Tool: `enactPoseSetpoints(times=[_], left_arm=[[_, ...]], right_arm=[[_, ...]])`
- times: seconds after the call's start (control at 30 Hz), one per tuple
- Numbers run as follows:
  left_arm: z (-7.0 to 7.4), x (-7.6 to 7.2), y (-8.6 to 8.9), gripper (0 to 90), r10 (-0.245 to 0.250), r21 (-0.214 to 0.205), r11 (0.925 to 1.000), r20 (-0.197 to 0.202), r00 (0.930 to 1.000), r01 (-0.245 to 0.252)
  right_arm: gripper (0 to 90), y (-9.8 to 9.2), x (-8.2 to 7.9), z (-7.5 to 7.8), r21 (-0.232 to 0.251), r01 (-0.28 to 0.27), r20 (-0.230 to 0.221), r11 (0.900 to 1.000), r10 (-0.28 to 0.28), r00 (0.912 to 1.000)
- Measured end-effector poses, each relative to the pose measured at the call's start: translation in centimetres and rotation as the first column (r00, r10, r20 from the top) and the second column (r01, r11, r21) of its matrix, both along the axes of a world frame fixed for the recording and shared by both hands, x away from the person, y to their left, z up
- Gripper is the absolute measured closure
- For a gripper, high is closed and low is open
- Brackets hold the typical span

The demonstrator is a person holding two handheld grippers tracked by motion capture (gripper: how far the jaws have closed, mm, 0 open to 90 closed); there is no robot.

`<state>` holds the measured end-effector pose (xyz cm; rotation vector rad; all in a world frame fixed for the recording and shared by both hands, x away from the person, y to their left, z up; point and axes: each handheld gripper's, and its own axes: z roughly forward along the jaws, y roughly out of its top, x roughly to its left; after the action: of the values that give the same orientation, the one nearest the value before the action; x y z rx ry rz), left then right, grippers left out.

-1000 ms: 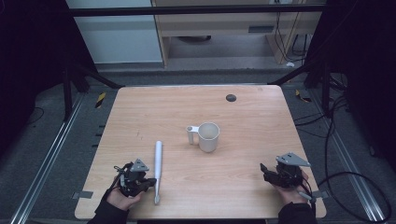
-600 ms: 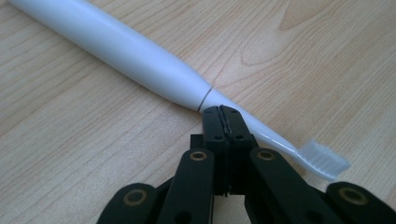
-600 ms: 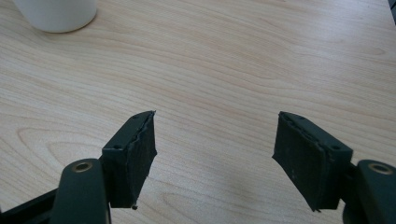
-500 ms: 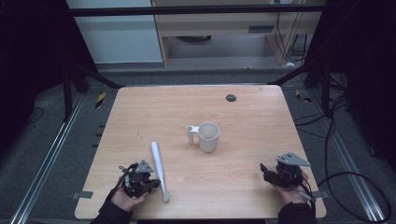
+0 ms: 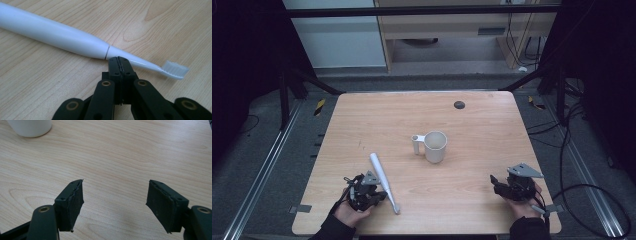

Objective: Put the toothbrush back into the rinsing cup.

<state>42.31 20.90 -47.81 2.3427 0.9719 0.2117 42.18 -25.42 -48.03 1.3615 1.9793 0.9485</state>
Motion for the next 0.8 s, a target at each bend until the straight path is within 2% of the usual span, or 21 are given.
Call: enactPoseSetpoints(times=[0.3,0.63,0.8], left_arm=[[-0.2,0.3,-0.8,89.4,-0.020,0.007,0.9998,0.006,0.9998,0.020],[-0.1,0.4,-1.2,89.4,-0.024,-0.006,0.9997,0.026,0.9994,0.024],[0.9,0.3,-0.5,89.4,-0.017,-0.027,0.9995,0.046,0.9988,0.018]], right_arm=[[29.3,0.0,0.1,0.0,-0.004,0.002,0.000,1.0000,-0.002,1.0000],[29.3,0.0,0.1,0.0,-0.005,0.000,-0.002,1.0000,0.000,1.0000],[29.3,-0.1,0.0,0.0,-0.003,0.002,0.002,1.0000,-0.002,1.0000]])
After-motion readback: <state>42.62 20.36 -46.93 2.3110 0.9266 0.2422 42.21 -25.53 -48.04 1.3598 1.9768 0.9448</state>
